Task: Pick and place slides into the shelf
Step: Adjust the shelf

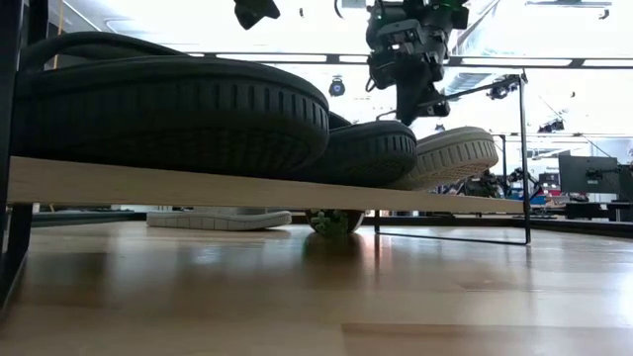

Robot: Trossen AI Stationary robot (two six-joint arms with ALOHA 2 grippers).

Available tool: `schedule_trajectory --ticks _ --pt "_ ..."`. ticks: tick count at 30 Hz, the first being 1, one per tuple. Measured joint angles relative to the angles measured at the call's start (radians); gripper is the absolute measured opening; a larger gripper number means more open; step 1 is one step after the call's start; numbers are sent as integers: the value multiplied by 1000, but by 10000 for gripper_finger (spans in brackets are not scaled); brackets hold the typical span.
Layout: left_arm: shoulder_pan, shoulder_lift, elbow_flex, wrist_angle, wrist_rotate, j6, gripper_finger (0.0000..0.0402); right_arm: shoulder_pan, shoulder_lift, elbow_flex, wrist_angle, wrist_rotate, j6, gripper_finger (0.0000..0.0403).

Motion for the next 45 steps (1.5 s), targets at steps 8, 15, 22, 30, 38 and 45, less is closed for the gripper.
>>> schedule_trajectory --ticks 8,15,22,30,38,45 --pt "0 0 0 0 0 0 1 12 0 0 -7 22 4 65" --pt "0 0 0 -4 0 0 1 12 0 0 -10 23 4 65" --pt "0 0 0 -4 0 0 1 11 0 0 -13 22 12 43" --pt "0 0 0 -4 0 0 1 11 -1 0 -18 22 23 34" --pt "0 0 0 -4 0 0 1 12 -14 -2 -48 26 30 33" --pt "0 0 0 -4 0 7 1 21 -41 -3 -89 39 39 32"
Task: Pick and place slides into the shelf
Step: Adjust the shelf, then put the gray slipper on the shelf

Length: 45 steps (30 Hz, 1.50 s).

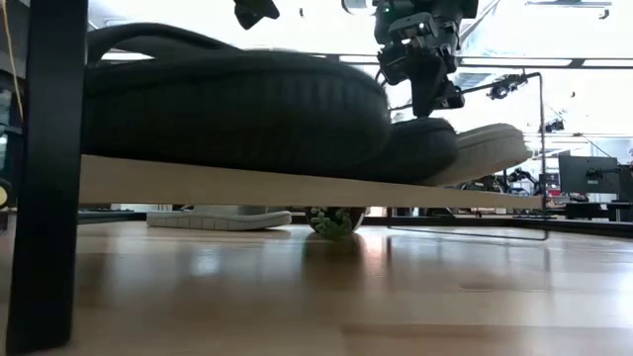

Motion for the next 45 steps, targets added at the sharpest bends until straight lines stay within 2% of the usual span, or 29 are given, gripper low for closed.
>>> schedule_trajectory --ticks 21,34,45 --pt "0 0 0 0 0 0 1 54 0 0 -24 -2 78 33" --pt "0 0 0 -1 0 1 1 54 -3 3 -22 14 93 143" --pt "0 0 0 -29 0 12 1 48 -42 3 11 96 100 156"
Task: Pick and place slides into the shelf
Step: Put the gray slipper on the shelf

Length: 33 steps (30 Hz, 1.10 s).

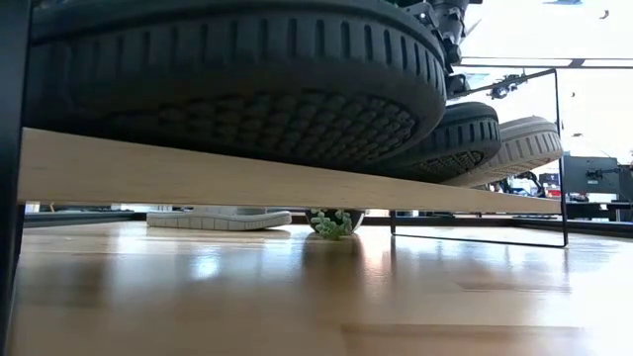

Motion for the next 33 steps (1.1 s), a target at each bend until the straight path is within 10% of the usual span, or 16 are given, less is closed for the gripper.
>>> schedule_trajectory --ticks 17,33 --pt "44 86 0 -115 -15 -48 1 -30 -226 0 98 219 75 156" --pt "46 113 -166 -250 -236 -211 1 -25 -265 0 123 289 24 156"
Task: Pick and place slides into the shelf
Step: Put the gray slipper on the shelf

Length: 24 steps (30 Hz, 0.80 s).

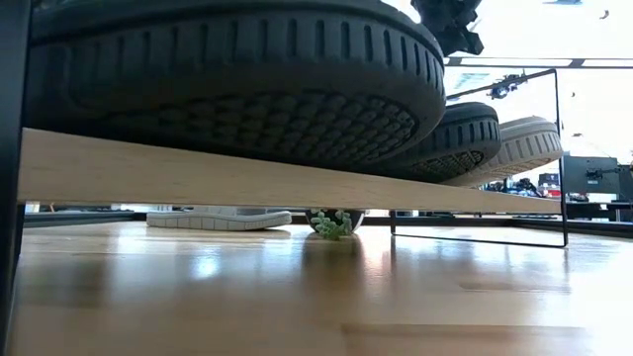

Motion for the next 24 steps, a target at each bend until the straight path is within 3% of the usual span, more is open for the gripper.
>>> schedule_trajectory --ticks 4,10,18,24 --pt "-36 -40 -107 73 -72 -95 1 0 0 0 1 9 -22 156" --pt "-45 -149 -267 332 -92 -209 1 -2 0 0 2 5 -46 156" --pt "-18 -295 -448 474 -149 -324 1 -2 0 0 2 -40 -56 156" --pt "-19 -389 -639 750 -160 -405 1 -2 0 0 2 -43 -65 156"
